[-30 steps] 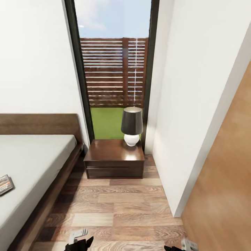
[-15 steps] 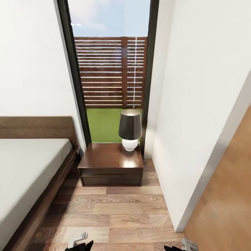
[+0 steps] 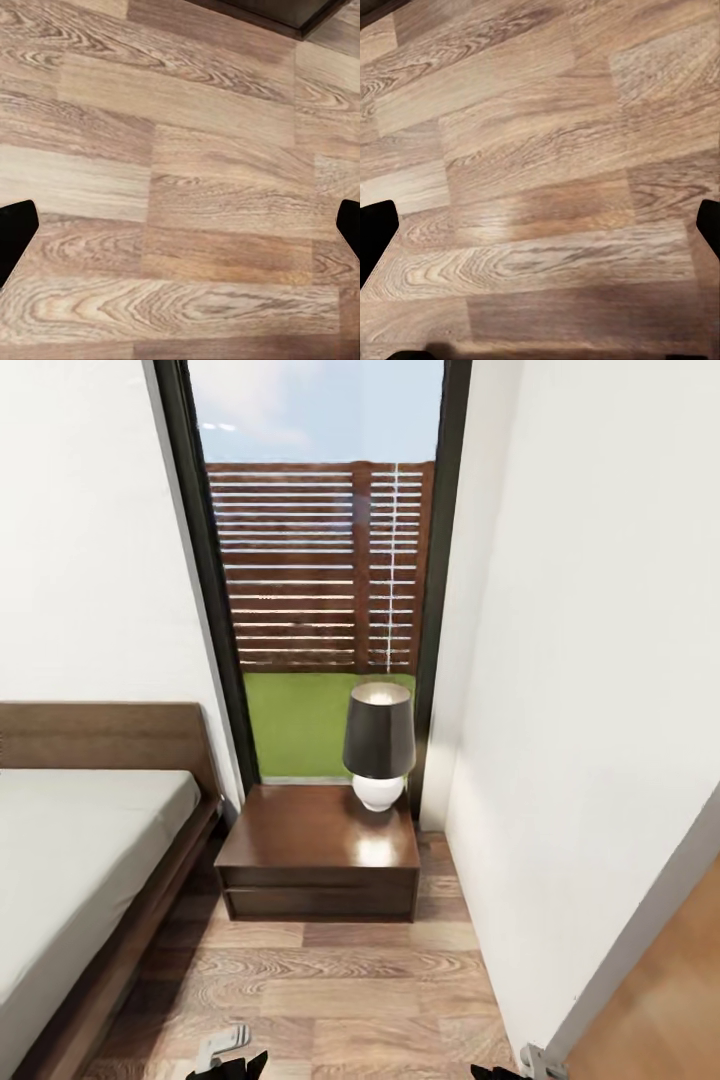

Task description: In the bedroom, move the book from the bed onto either nightstand, and place the two sandals side by side next to the bed.

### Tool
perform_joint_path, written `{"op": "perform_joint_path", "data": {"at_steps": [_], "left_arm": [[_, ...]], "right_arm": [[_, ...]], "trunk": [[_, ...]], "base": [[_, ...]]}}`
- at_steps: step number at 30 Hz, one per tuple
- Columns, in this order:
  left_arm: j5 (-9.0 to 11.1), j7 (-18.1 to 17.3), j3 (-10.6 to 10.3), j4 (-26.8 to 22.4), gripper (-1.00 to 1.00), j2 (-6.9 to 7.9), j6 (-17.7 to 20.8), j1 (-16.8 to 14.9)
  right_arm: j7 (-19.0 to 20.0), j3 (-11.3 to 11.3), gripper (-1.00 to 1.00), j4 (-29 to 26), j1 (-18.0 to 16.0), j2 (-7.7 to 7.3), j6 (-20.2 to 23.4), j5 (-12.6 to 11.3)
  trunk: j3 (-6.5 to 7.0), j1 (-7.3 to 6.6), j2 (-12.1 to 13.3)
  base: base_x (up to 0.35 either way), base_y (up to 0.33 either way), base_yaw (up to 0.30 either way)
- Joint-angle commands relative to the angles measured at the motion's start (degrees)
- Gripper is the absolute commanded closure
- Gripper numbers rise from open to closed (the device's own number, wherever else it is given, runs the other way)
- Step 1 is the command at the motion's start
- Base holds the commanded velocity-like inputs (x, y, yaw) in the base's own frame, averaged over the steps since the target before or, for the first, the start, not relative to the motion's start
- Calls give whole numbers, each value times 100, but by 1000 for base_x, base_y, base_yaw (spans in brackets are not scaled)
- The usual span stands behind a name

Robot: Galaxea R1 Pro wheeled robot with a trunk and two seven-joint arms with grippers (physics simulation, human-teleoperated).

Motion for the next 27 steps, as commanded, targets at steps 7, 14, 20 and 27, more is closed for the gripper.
{"op": "perform_joint_path", "data": {"at_steps": [7, 14, 20, 27], "left_arm": [[30, -29, 9, 9, -100, 1, -8, -5], [30, -29, 9, 9, -100, 1, -8, -6], [30, -29, 9, 9, -100, 1, -8, -5], [25, -29, 1, 18, -100, -9, -8, -5]], "right_arm": [[30, -31, -100, 3, -3, 0, 11, -26], [28, -31, -100, 3, -3, -1, 9, -26], [28, -31, -100, 3, -3, 0, 10, -26], [28, -31, -100, 3, -3, -1, 10, -26]], "trunk": [[-14, 3, -2], [-29, 3, -2], [-42, 3, -2], [-57, 3, -2]], "base": [[330, 0, 229], [293, 0, 273], [119, 0, 275], [101, 0, 276]]}}
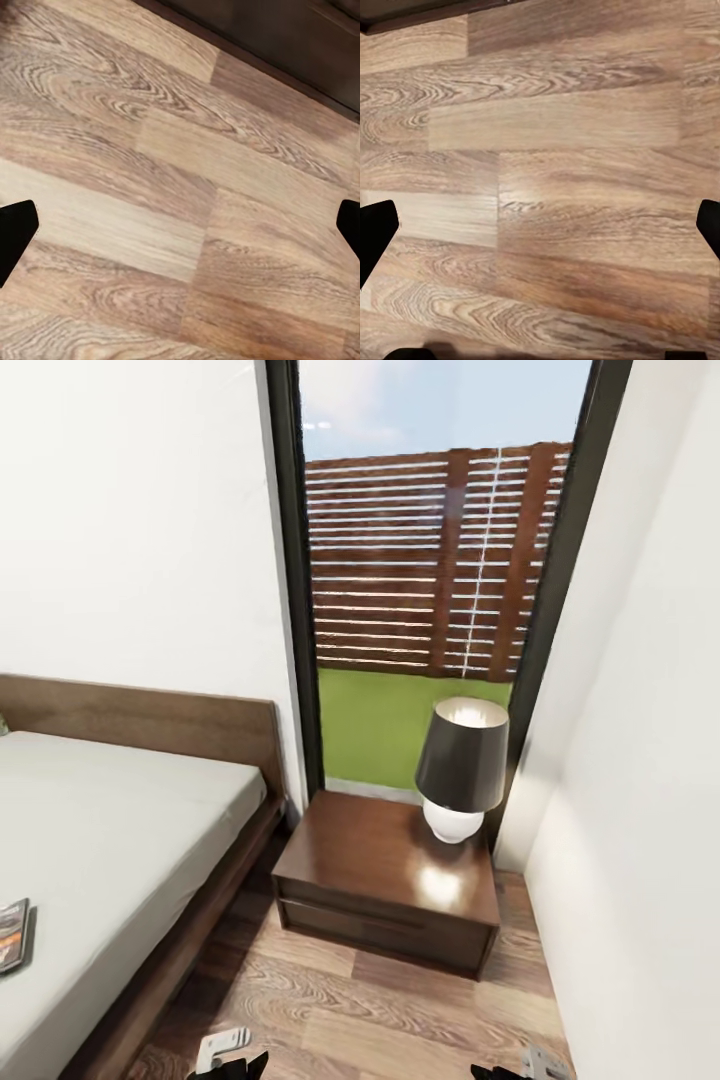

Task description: In the bedroom, move the book from the bed onto either nightstand, and place the two sandals side by side next to the bed.

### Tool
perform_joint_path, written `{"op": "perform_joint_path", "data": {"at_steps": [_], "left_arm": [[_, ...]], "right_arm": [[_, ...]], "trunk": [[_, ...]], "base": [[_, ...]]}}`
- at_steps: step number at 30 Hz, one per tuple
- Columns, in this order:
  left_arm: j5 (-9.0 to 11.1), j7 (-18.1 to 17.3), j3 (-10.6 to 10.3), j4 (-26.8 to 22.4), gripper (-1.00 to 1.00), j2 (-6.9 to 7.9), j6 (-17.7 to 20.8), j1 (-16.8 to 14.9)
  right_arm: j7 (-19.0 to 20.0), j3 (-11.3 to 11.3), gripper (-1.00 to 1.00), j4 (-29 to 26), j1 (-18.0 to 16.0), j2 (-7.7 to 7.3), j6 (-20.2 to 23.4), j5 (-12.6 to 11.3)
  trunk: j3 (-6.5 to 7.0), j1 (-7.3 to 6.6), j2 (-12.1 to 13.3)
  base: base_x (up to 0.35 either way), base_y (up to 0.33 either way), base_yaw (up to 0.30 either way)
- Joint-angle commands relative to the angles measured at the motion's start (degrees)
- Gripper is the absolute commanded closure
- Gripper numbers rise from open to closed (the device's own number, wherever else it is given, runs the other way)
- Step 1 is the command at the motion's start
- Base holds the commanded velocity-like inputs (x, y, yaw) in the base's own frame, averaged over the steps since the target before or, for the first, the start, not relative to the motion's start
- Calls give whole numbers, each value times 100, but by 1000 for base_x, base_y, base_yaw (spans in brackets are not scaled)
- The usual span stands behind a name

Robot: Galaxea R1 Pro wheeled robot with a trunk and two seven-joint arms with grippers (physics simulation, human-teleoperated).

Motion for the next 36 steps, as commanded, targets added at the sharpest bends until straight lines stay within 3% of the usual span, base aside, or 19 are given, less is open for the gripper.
{"op": "perform_joint_path", "data": {"at_steps": [1, 8, 28, 36], "left_arm": [[31, -29, 10, 10, -100, 1, -8, -6], [26, -29, 9, 10, -100, 2, -8, -6], [25, -29, 9, 10, -100, -1, -4, -6], [26, -29, 9, 10, -100, 1, -2, -6]], "right_arm": [[29, -32, -100, 2, -2, -2, 12, -25], [29, -32, -100, 2, -2, -1, 12, -25], [29, -32, -100, 2, -2, 0, 12, -25], [29, -32, -100, 2, -2, 1, 12, -25]], "trunk": [[-8, 2, -2], [-17, 2, -2], [-18, 2, -2], [-18, 2, -2]], "base": [[272, 0, 276], [296, -3, 179], [309, -76, 11], [310, -84, 198]]}}
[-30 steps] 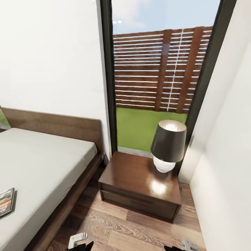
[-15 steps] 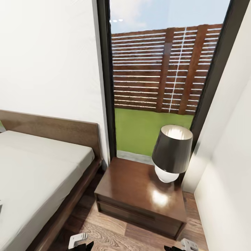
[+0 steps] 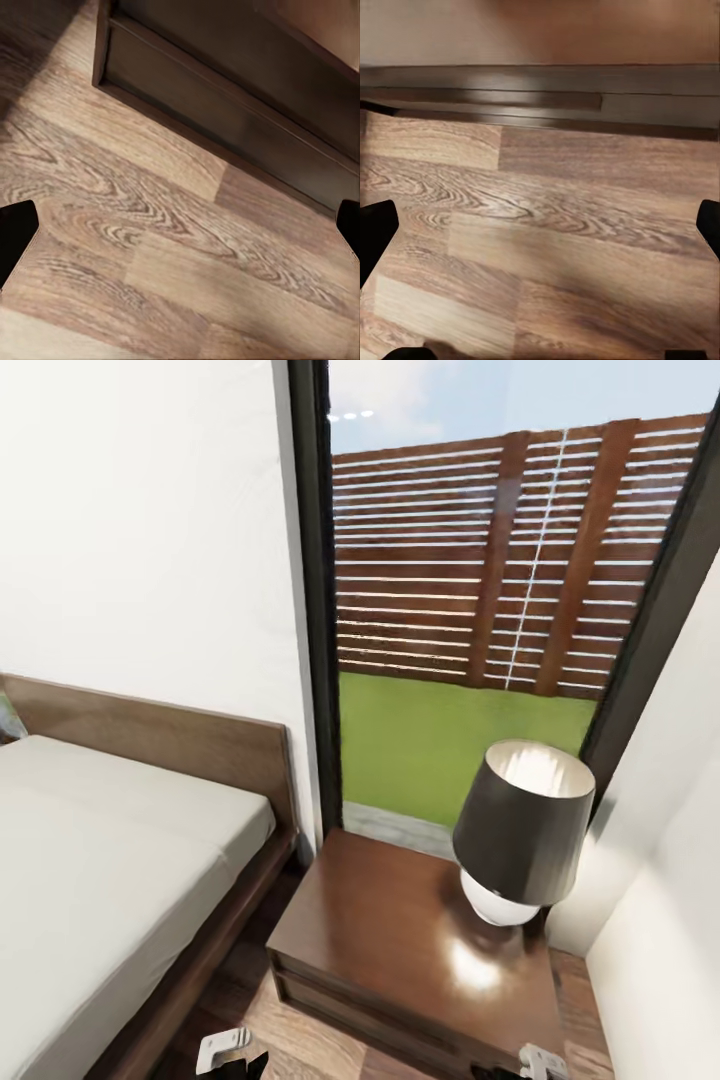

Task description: In the bedroom, move the book from the bed onto either nightstand, and place the two sandals side by side next to the bed.

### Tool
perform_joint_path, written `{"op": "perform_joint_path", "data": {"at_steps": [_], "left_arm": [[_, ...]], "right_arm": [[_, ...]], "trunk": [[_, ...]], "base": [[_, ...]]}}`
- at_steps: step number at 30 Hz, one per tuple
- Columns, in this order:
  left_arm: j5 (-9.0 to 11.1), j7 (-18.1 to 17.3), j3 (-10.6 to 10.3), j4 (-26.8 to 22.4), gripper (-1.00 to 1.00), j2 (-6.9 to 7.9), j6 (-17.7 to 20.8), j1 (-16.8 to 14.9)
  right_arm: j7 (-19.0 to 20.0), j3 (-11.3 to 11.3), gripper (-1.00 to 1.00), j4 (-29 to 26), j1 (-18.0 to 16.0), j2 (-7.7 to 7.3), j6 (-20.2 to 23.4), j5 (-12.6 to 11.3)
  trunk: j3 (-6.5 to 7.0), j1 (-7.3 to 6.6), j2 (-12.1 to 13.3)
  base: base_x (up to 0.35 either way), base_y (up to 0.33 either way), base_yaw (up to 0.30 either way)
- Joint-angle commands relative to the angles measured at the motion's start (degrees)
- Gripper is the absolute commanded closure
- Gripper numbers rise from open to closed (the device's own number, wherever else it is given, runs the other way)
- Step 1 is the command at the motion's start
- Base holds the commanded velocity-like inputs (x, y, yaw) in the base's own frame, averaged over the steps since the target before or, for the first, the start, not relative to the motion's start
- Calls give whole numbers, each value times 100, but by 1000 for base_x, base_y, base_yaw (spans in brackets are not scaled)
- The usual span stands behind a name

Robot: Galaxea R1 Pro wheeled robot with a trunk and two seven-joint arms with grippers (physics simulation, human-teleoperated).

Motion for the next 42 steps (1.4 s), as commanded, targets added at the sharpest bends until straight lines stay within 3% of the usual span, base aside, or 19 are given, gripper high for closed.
{"op": "perform_joint_path", "data": {"at_steps": [1, 9, 42], "left_arm": [[28, -29, 10, 10, -100, 1, -9, -6], [29, -29, 10, 10, -100, 2, -13, -6], [28, -29, 10, 18, -100, 0, -15, -6]], "right_arm": [[29, -31, -100, 2, -2, -2, 13, -26], [29, -31, -100, 2, -2, 0, 13, -26], [29, -31, -100, 2, -2, 4, 13, -26]], "trunk": [[-5, 3, -2], [-5, 3, -2], [-5, 3, -2]], "base": [[309, -68, 269], [226, -19, 278], [40, -18, 281]]}}
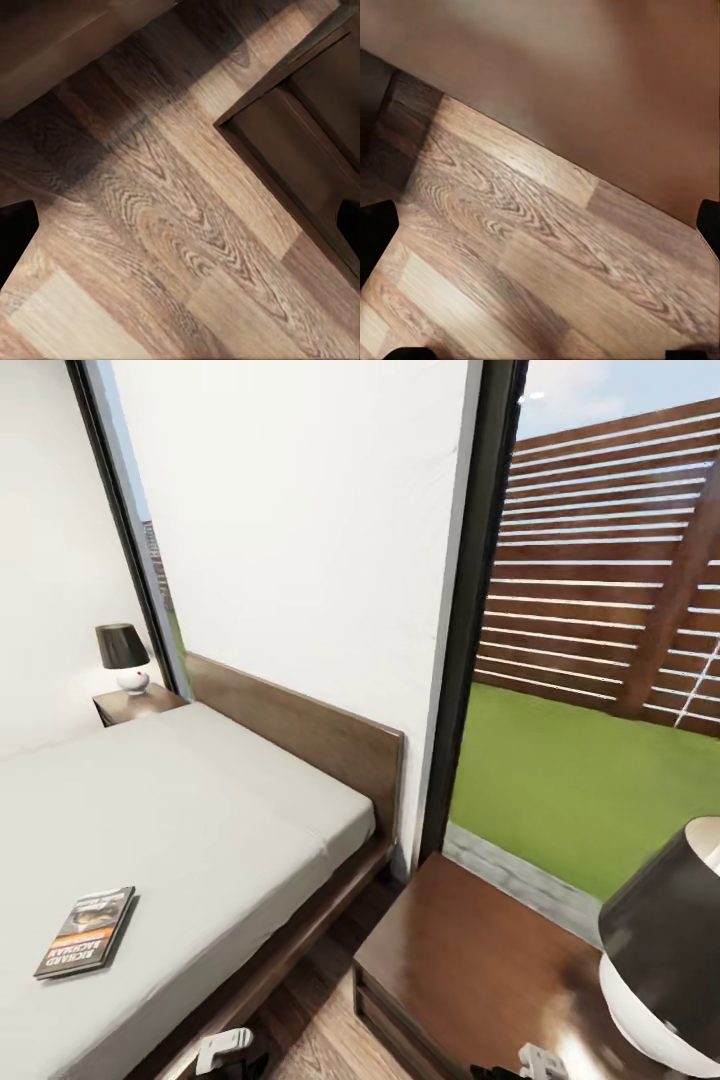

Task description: In the bedroom, move the book from the bed onto either nightstand, and place the two sandals side by side next to the bed.

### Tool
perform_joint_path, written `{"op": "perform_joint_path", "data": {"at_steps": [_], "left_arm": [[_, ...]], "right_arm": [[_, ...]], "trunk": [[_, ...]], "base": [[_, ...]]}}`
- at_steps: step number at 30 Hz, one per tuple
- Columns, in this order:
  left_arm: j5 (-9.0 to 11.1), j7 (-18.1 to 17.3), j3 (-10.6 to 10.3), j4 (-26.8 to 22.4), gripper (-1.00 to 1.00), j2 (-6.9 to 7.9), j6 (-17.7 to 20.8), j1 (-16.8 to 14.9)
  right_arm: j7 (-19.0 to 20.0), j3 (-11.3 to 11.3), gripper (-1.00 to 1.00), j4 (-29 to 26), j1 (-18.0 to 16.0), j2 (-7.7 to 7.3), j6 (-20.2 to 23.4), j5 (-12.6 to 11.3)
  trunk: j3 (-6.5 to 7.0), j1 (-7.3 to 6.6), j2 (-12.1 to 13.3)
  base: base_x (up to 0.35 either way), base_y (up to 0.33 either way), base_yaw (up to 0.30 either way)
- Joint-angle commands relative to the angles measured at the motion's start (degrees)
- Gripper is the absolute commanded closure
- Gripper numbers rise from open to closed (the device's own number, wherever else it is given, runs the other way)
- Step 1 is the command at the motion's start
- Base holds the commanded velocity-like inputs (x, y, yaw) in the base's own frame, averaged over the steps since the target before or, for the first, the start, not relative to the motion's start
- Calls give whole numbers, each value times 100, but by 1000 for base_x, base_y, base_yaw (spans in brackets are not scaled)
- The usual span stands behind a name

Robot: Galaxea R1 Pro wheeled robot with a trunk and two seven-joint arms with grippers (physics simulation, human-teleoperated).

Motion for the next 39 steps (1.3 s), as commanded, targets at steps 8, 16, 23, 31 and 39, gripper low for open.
{"op": "perform_joint_path", "data": {"at_steps": [8, 16, 23, 31, 39], "left_arm": [[31, -29, 10, 11, -100, 2, -9, -6], [30, -29, 10, 11, -100, 2, -9, -6], [31, -29, 9, 11, -100, -1, -9, -6], [31, -29, 10, 11, -100, -5, -9, -6], [32, -29, 10, 11, -100, -5, -9, -6]], "right_arm": [[29, -30, -100, 2, -2, -1, 13, -27], [29, -30, -100, 2, -2, 0, 13, -27], [29, -30, -100, 2, -2, 0, 13, -27], [29, -30, -100, 2, -2, 0, 13, -27], [29, -30, -100, 2, -2, 0, 13, -27]], "trunk": [[-5, 2, -2], [-5, 2, -2], [-5, 2, -2], [-5, 2, -2], [-5, 2, -2]], "base": [[82, -53, 281], [3, -2, 281], [0, 0, 281], [0, 0, 281], [0, 0, 281]]}}
